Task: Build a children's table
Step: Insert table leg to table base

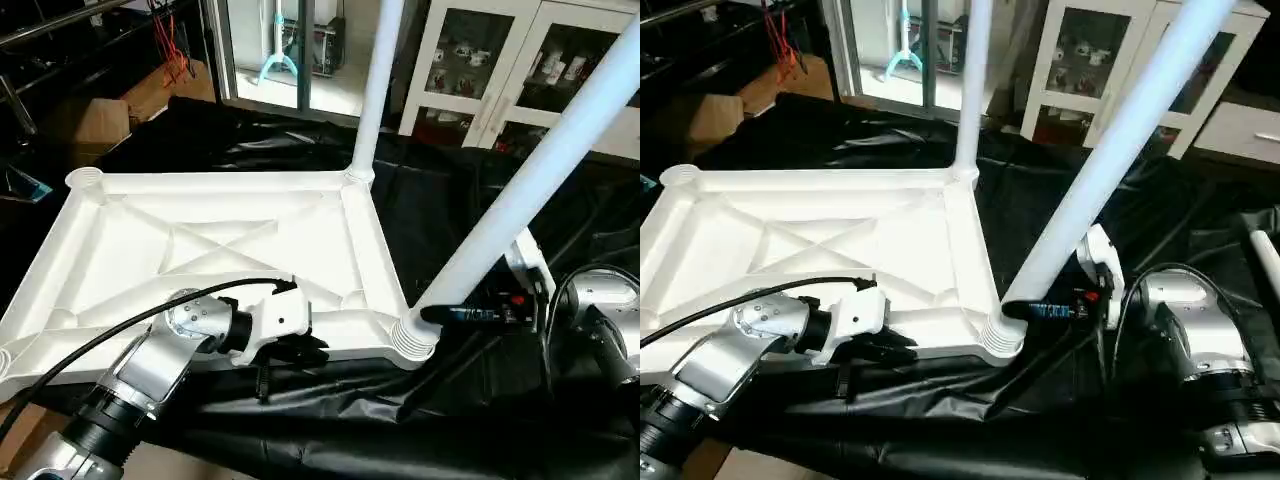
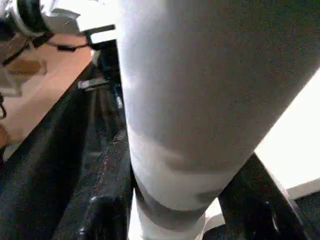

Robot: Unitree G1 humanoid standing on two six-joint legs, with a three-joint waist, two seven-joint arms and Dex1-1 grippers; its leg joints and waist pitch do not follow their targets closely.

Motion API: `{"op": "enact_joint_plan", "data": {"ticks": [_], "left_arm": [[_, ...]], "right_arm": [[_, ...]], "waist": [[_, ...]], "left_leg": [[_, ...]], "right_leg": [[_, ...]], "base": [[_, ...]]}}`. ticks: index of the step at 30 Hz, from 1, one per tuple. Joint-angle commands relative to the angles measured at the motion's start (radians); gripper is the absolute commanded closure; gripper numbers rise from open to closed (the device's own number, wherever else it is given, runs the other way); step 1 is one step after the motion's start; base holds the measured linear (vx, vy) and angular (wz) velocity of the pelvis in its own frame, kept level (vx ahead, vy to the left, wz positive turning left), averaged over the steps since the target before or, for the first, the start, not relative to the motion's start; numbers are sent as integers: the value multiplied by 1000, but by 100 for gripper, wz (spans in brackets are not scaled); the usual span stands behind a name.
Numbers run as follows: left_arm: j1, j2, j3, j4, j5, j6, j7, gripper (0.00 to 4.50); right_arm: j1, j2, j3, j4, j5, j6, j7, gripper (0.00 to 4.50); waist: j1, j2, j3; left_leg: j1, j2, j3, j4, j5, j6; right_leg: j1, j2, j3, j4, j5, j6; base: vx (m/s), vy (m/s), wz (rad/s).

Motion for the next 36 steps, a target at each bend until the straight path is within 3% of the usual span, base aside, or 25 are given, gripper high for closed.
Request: {"op": "enact_joint_plan", "data": {"ticks": [1,2,6,11,20,27,28,29,32,34,36], "left_arm": [[-11,9,16,4,-26,-32,-23,450],[-11,9,16,5,-26,-34,-23,450],[-8,14,18,6,-21,-36,-13,450],[3,18,22,-1,-23,-29,-8,450],[0,23,20,4,-31,-24,-16,450],[1,15,16,3,-29,-19,-13,450],[2,15,17,3,-21,-15,-2,450],[2,14,19,4,-17,-10,7,450],[6,11,33,4,-6,26,47,450],[8,6,43,5,-5,45,68,450],[8,-27,75,-2,-2,128,148,450]], "right_arm": [[95,-45,135,108,-227,-23,-13,266],[95,-43,137,115,-237,-38,-23,266],[101,-13,134,142,-268,-90,-108,266],[115,17,131,154,-262,-110,-179,266],[111,26,138,160,-245,-96,-176,266],[72,46,151,189,-251,-98,-186,266],[62,57,143,190,-244,-88,-203,266],[56,64,136,190,-239,-76,-220,266],[28,100,96,220,-234,-38,-348,266],[19,115,81,235,-232,-21,-400,266],[-5,165,36,289,-220,27,-571,266]], "waist": [[-10,1,-16],[-12,-2,-17],[-15,-4,-16],[-23,-5,-8],[-31,0,-9],[-39,-3,-4],[-39,-3,-5],[-42,-12,-4],[-49,-7,-4],[-58,-9,-4],[-67,-10,-8]], "left_leg": [[18,60,-22,-65,-256,55],[20,60,-24,-67,-285,40],[19,60,-26,-69,-303,30],[25,57,-34,-75,-408,-9],[30,59,-34,-78,-418,-16],[32,58,-40,-78,-472,-28],[32,57,-40,-78,-475,-29],[30,58,-41,-79,-476,-29],[30,57,-47,-81,-479,-43],[23,55,-50,-83,-481,-51],[15,53,-52,-84,-455,-55]], "right_leg": [[9,-66,46,-89,-140,-241],[9,-66,47,-93,-179,-230],[7,-66,47,-95,-201,-220],[-4,-69,53,-114,-395,-165],[-5,-60,53,-109,-315,-196],[-13,-64,54,-118,-425,-174],[-13,-64,54,-118,-431,-172],[-13,-64,54,-119,-444,-165],[-16,-65,53,-118,-465,-156],[-14,-65,52,-116,-467,-149],[-9,-64,52,-110,-441,-149]], "base": [[0,0,0],[0,0,0],[0,0,0],[0,0,0],[0,0,0],[0,0,0],[0,0,0],[0,0,0],[0,0,0],[0,0,0],[0,0,0]]}}
